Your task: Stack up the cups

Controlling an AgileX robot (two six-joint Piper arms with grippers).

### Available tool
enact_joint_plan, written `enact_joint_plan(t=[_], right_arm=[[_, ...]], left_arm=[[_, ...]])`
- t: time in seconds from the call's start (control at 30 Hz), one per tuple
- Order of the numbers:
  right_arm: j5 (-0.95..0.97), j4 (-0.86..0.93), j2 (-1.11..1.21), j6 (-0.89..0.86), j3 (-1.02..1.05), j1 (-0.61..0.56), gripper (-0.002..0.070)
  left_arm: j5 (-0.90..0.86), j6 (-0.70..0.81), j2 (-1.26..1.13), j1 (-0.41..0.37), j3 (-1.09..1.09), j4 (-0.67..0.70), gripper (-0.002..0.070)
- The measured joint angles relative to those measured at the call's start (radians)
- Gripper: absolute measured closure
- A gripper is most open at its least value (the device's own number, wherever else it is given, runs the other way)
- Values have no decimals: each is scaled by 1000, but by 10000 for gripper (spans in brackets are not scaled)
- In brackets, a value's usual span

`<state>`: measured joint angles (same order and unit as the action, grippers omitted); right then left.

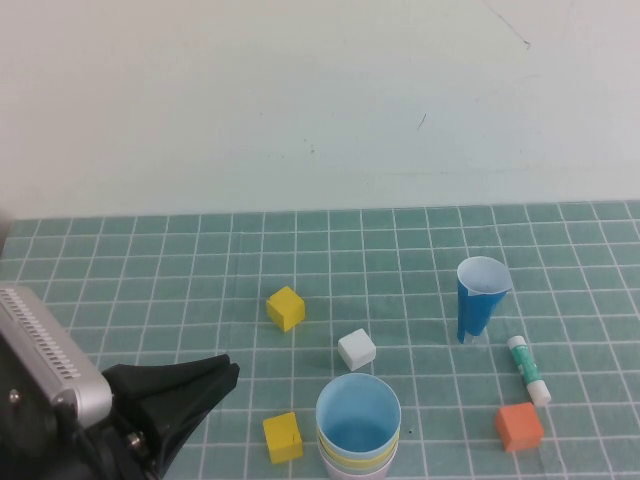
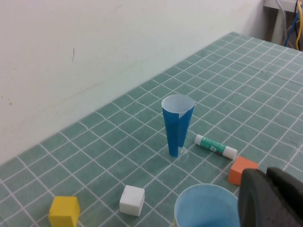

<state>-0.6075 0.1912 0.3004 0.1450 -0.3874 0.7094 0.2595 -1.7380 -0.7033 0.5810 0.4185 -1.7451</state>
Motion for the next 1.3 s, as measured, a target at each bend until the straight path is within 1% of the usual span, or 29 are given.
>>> enact_joint_plan(t=[0.23, 0.3, 0.33, 0.4, 0.5, 0.53, 0.57, 0.63, 0.67, 0.77, 0.83, 0.9, 0.97, 1.0, 1.07, 1.17, 1.3], right_arm=[[-1, 0, 0, 0, 0, 0, 678], [-1, -1, 0, 0, 0, 0, 678], [-3, -1, 0, 0, 0, 0, 678], [-3, -1, 0, 0, 0, 0, 678], [-5, -2, 0, 0, 0, 0, 678], [-5, -2, 0, 0, 0, 0, 678], [-5, -2, 0, 0, 0, 0, 678], [-5, -2, 0, 0, 0, 0, 678], [-5, -2, 0, 0, 0, 0, 678], [-5, -2, 0, 0, 0, 0, 678], [-5, -2, 0, 0, 0, 0, 678], [-5, -2, 0, 0, 0, 0, 678], [-5, -2, 0, 0, 0, 0, 678], [-5, -2, 0, 0, 0, 0, 678], [-5, -2, 0, 0, 0, 0, 678], [-5, -2, 0, 0, 0, 0, 678], [-5, -2, 0, 0, 0, 0, 678]], left_arm=[[-14, 2, 28, 0, -7, 0, 677], [-47, 14, 72, 0, -19, 28, 677], [-72, 29, 103, 0, -28, 66, 677], [-132, 77, 167, 0, -52, 178, 677], [-286, 179, 276, 0, -88, 459, 677], [-360, 209, 308, 0, -96, 585, 677], [-436, 232, 338, 0, -102, 672, 677], [-553, 271, 386, -3, -117, 781, 677], [-591, 303, 405, -8, -125, 809, 677], [-609, 425, 458, -44, -157, 866, 677], [-575, 557, 490, -107, -188, 946, 677], [-530, 694, 505, -178, -215, 1064, 677], [-456, 881, 519, -264, -255, 1253, 677], [-414, 974, 528, -303, -271, 1318, 677], [-341, 1130, 563, -358, -309, 1453, 677], [-308, 1299, 627, -397, -351, 1605, 677], [-354, 1459, 701, -421, -394, 1786, 677]])
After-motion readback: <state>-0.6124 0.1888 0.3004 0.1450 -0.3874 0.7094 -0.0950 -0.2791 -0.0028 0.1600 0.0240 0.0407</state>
